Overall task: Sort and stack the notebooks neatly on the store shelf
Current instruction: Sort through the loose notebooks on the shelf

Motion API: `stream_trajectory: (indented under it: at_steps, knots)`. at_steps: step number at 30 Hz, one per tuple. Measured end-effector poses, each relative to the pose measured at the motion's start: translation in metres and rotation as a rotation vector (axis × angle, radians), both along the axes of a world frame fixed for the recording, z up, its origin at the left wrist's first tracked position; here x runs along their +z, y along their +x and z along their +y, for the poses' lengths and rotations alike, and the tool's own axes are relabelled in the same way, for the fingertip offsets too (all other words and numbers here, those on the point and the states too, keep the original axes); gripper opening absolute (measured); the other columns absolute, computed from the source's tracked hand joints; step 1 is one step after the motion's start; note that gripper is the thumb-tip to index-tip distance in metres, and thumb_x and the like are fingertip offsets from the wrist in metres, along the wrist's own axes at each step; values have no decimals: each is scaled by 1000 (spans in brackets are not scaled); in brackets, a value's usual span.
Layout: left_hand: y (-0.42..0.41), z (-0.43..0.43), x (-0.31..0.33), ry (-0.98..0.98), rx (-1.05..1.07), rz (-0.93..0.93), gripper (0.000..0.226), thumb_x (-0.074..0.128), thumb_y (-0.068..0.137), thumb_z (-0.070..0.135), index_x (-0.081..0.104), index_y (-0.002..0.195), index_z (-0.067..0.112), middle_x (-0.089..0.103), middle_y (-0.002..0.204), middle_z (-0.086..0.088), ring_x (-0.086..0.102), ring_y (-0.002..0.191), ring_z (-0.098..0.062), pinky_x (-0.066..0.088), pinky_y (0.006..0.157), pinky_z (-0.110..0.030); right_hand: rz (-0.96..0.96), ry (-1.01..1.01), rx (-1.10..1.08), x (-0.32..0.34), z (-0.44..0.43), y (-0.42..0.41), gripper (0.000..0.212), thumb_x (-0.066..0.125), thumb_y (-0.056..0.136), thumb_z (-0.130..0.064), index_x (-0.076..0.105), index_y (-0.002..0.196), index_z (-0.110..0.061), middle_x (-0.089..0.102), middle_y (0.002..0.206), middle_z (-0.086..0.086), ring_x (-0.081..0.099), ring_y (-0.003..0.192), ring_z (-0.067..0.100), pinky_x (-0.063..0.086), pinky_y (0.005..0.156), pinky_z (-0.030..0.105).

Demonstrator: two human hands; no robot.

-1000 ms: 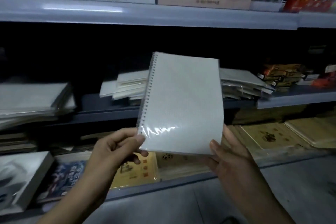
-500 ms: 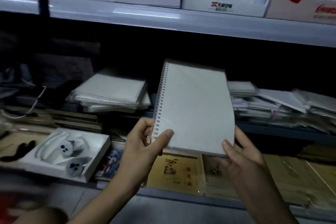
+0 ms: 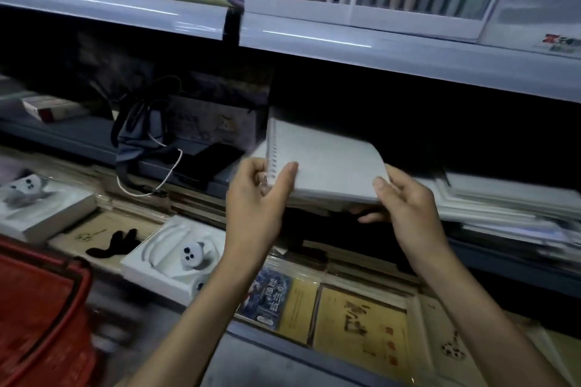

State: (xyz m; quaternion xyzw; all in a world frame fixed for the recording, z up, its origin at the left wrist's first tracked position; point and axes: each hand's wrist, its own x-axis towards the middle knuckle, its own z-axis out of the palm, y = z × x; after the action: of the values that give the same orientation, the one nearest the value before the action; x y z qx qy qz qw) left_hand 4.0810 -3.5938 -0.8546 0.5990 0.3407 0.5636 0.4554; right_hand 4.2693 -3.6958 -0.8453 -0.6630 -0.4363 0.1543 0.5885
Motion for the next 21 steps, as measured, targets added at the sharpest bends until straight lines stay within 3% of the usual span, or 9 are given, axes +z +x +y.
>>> stream_trajectory:
  at_steps: [2, 4, 6, 8, 11, 13, 15, 17, 21]
  knots:
    - [-3, 20, 0, 28, 100, 127, 35, 73, 93, 52, 62, 97, 19, 63, 79, 5, 58, 70, -9, 49, 68, -36, -157, -77, -45, 0, 26, 4, 42, 46, 109, -30, 51, 149, -17, 71, 104, -1, 71, 79, 22, 57, 66, 37]
    - [-5, 33, -4, 18, 203, 322, 43, 68, 91, 62, 57, 89, 21, 61, 75, 6, 61, 73, -19, 48, 68, -40, -431, -226, -186, 1, 44, 3, 40, 43, 108, -42, 60, 139, -24, 73, 102, -1, 68, 93, 24, 54, 76, 38]
    - [-6, 38, -7, -6, 253, 472, 47, 63, 90, 65, 51, 82, 21, 62, 73, 3, 63, 75, -28, 46, 66, -40, -628, -357, -292, 0, 53, -3, 35, 39, 106, -45, 69, 105, -27, 71, 86, 1, 65, 87, 33, 45, 67, 39]
    - [-5, 38, -7, 21, 320, 585, 49, 59, 91, 67, 51, 84, 20, 64, 75, 0, 63, 76, -31, 45, 66, -39, -658, -383, -344, -4, 56, -5, 39, 36, 103, -44, 59, 83, -20, 61, 65, 1, 60, 70, 35, 42, 58, 38]
    - [-5, 32, -4, 83, 395, 674, 51, 55, 95, 68, 54, 92, 18, 64, 80, 0, 58, 74, -31, 40, 65, -38, -621, -371, -342, -5, 53, -5, 41, 37, 104, -53, 71, 108, -30, 73, 84, 1, 66, 86, 33, 53, 72, 41]
    - [-7, 25, -3, 127, 418, 687, 46, 55, 98, 64, 53, 99, 18, 59, 88, 2, 49, 74, -27, 34, 65, -37, -586, -372, -314, -3, 48, -6, 45, 36, 105, -57, 66, 129, -35, 75, 104, -1, 67, 101, 30, 52, 81, 39]
    - [-9, 18, -4, 199, 449, 655, 37, 56, 101, 54, 55, 107, 17, 58, 96, 1, 51, 77, -25, 34, 65, -36, -539, -358, -287, -4, 43, -7, 50, 39, 104, -58, 58, 142, -31, 72, 105, -4, 65, 100, 24, 46, 79, 35]
    - [-12, 13, -9, 331, 481, 595, 25, 62, 100, 39, 60, 108, 16, 60, 98, -3, 58, 83, -27, 40, 67, -38, -531, -337, -266, -6, 35, -11, 56, 45, 103, -57, 48, 150, -27, 66, 100, -9, 61, 93, 16, 45, 76, 33]
    - [-7, -12, -21, 559, 455, 570, 8, 72, 93, 20, 69, 98, 15, 60, 95, -5, 54, 85, -30, 42, 74, -41, -611, -276, -294, -11, 7, -16, 56, 49, 102, -55, 45, 151, -30, 57, 114, -9, 58, 99, 12, 52, 79, 34]
